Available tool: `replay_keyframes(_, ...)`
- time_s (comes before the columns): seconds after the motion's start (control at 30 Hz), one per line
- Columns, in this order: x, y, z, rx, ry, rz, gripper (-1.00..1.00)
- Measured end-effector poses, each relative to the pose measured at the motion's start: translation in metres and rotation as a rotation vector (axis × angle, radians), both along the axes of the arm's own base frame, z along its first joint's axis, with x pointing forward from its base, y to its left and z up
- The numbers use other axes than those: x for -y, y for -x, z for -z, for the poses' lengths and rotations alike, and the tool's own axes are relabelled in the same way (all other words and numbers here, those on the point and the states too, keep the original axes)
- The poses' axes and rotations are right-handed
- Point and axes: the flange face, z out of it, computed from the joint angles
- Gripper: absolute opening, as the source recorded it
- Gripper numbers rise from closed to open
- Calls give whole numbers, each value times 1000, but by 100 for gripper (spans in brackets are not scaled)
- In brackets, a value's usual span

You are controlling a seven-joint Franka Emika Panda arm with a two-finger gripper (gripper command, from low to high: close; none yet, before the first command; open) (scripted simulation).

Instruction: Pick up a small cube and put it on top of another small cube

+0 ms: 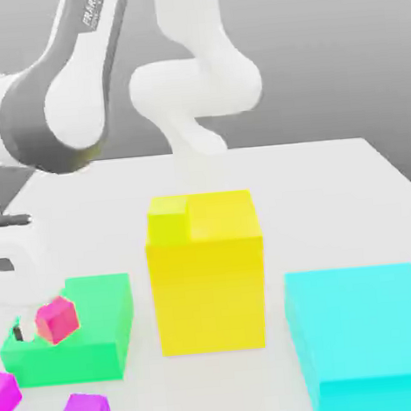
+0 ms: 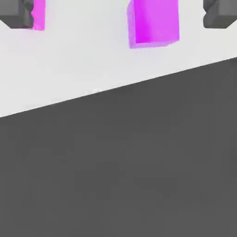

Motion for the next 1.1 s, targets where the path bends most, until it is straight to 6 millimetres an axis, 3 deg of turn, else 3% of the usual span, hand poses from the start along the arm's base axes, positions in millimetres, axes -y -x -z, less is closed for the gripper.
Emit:
replay_keyframes(0.13, 36, 31, 55, -95, 31, 36, 0)
replay_keyframes(0.27, 45, 37, 114, -116, 41, 41, 0)
replay_keyframes(0.3, 45, 38, 125, -117, 40, 42, -100)
replay_keyframes(0.5, 45, 39, 131, -118, 38, 43, -100)
replay_keyframes(0.63, 45, 38, 88, -118, 40, 42, -100)
replay_keyframes(0.7, 26, 28, 65, -116, 40, -53, -100)
replay_keyframes(0.87, -65, -8, 30, -105, 62, -487, -100)
replay_keyframes(0.93, -91, -16, 40, -101, 74, -611, -100)
replay_keyframes(1.0, -97, -18, 65, -100, 77, -642, -100)
replay_keyframes(1.03, -98, -17, 75, -100, 77, -646, 100)
replay_keyframes(1.1, -98, -17, 75, -100, 77, -646, 100)
